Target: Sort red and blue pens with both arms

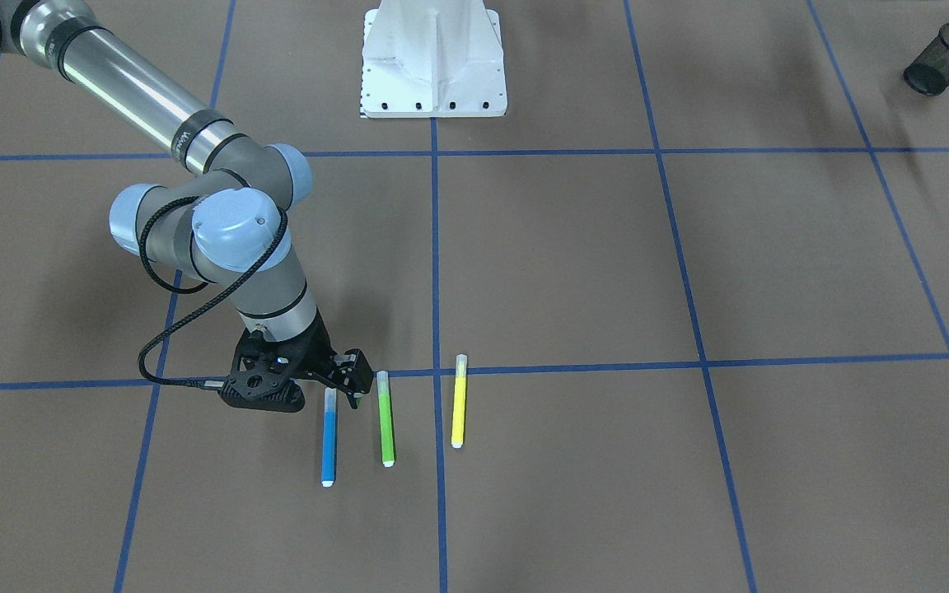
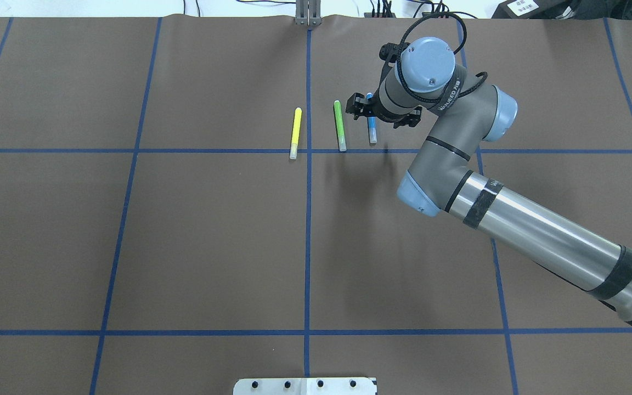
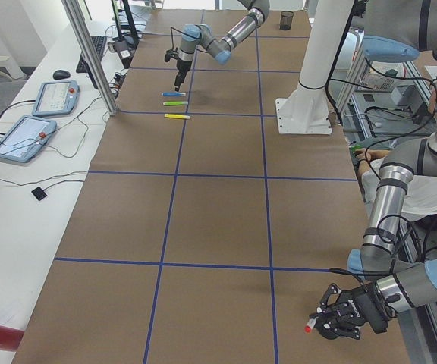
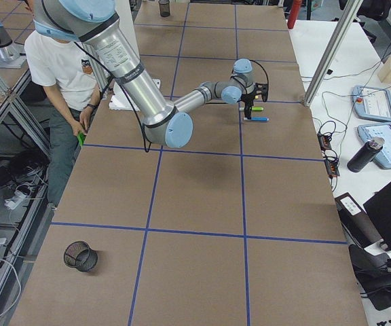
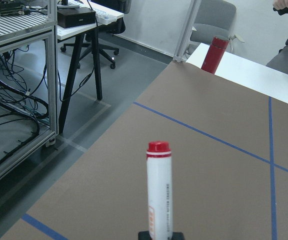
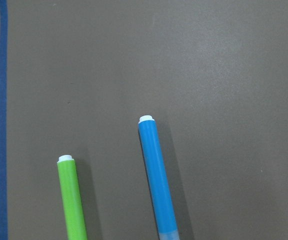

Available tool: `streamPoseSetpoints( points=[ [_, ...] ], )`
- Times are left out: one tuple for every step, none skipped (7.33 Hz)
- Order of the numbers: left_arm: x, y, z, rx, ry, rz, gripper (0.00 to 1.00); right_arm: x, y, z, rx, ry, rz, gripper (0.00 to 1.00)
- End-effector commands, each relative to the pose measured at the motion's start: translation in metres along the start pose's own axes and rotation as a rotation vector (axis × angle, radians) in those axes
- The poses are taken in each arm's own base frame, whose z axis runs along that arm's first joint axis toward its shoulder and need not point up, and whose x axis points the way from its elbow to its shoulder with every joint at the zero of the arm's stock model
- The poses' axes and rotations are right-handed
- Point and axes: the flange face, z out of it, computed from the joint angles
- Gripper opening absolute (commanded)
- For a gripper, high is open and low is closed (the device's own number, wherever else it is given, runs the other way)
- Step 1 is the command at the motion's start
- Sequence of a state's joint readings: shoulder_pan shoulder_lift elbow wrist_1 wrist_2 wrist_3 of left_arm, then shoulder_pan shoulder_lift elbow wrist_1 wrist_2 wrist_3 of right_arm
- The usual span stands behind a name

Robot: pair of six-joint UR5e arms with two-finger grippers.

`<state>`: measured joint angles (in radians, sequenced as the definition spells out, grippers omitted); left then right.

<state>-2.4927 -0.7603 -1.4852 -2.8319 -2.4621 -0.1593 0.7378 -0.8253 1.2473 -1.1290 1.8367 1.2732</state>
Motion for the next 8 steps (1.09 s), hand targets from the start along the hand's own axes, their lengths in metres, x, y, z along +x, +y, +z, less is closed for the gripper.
streamPoseSetpoints(
  points=[
    [-0.004, 0.019, -0.001, -0.035, -0.024, 0.048, 0.0, 0.0, 0.001, 0.001, -0.001, 0.0, -0.001, 0.99],
    [-0.007, 0.021, 0.0, -0.045, -0.044, 0.052, 0.0, 0.0, 0.001, 0.001, -0.001, 0.0, 0.001, 0.99],
    [-0.008, 0.022, 0.0, -0.046, -0.049, 0.05, 0.0, -0.002, 0.002, 0.0, -0.001, -0.001, -0.001, 0.99],
    [-0.008, 0.027, -0.001, -0.057, -0.056, 0.042, 0.0, -0.002, 0.002, 0.0, -0.001, -0.001, -0.001, 0.99],
    [-0.011, 0.032, 0.0, -0.077, -0.061, 0.053, 0.0, -0.002, 0.002, 0.0, -0.001, -0.001, 0.001, 0.99],
    [-0.013, 0.034, 0.0, -0.087, -0.076, 0.063, 0.0, -0.002, 0.002, 0.0, -0.001, -0.001, 0.011, 0.99],
    [-0.014, 0.038, 0.0, -0.092, -0.084, 0.06, 0.0, -0.002, 0.003, 0.001, -0.003, -0.001, 0.012, 0.99],
    [-0.015, 0.046, -0.002, -0.104, -0.093, 0.1, 0.12, -0.003, 0.003, 0.0, -0.002, -0.003, 0.013, 0.99]
  ],
)
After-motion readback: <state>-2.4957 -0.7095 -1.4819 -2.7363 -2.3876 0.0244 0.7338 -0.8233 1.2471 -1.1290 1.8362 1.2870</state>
